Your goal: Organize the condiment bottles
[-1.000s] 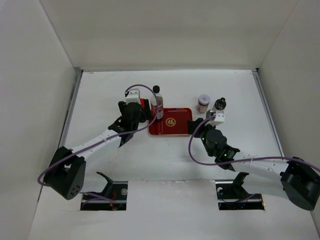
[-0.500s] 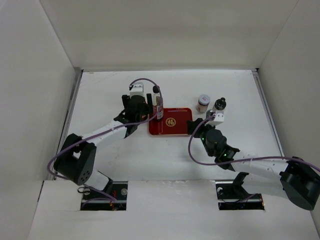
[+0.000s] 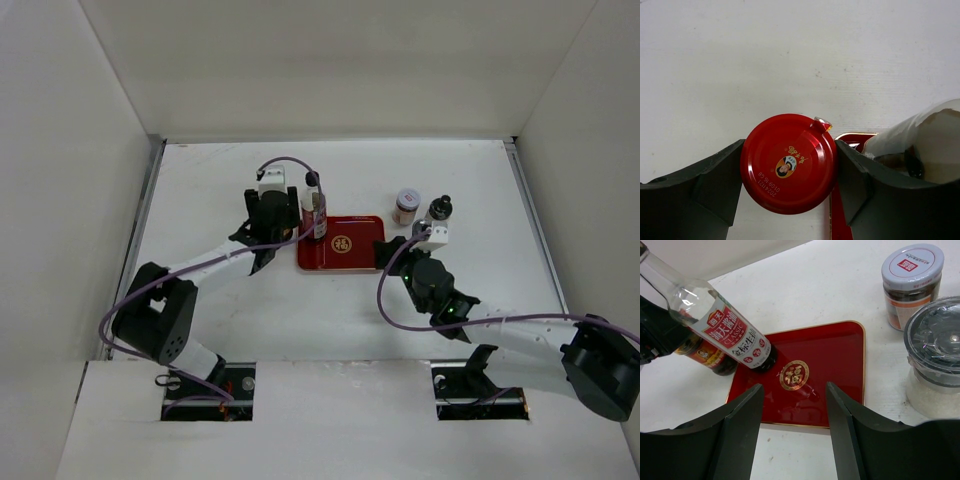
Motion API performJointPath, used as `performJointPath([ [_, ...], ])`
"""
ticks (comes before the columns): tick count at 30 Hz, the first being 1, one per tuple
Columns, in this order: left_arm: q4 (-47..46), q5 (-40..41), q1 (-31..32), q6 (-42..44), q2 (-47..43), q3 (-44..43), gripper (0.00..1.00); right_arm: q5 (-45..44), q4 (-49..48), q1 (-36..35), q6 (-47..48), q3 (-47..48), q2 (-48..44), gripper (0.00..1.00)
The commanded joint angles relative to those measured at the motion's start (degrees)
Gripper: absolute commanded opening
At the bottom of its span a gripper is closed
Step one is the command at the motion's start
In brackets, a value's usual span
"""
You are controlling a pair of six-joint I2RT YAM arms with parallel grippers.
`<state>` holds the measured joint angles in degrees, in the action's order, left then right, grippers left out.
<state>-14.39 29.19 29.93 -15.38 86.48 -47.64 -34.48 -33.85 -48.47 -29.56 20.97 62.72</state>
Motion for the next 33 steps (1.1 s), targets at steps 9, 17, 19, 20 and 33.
performJointPath([
  [9, 1.81, 8.33, 4.64, 0.26, -21.94, 6.33, 0.22, -0.59, -2.54, 0.08, -0.05, 1.00, -3.13, 0.59],
  [17, 7.80, 10.18, 20.27, -0.53, -25.93, 0.71, 0.21, -0.94, -2.11, 1.05, -0.58, 0.30, -4.97, 0.68],
  [19, 6.32, 10.27, 23.27, -0.18, -23.30, -1.66, 0.21, -0.94, -1.23, 1.05, -0.67, 0.56, -5.85, 0.53],
  [20, 5.87, 9.92, 23.98, -0.09, -22.07, -2.71, 0.21, -1.03, 0.00, 1.14, -0.85, 0.91, -6.46, 0.41],
  [33, -6.61, 1.05, 22.93, 1.84, 2.02, -16.60, 0.20, -4.55, 13.63, 3.78, -7.79, -3.13, -16.84, 0.41],
])
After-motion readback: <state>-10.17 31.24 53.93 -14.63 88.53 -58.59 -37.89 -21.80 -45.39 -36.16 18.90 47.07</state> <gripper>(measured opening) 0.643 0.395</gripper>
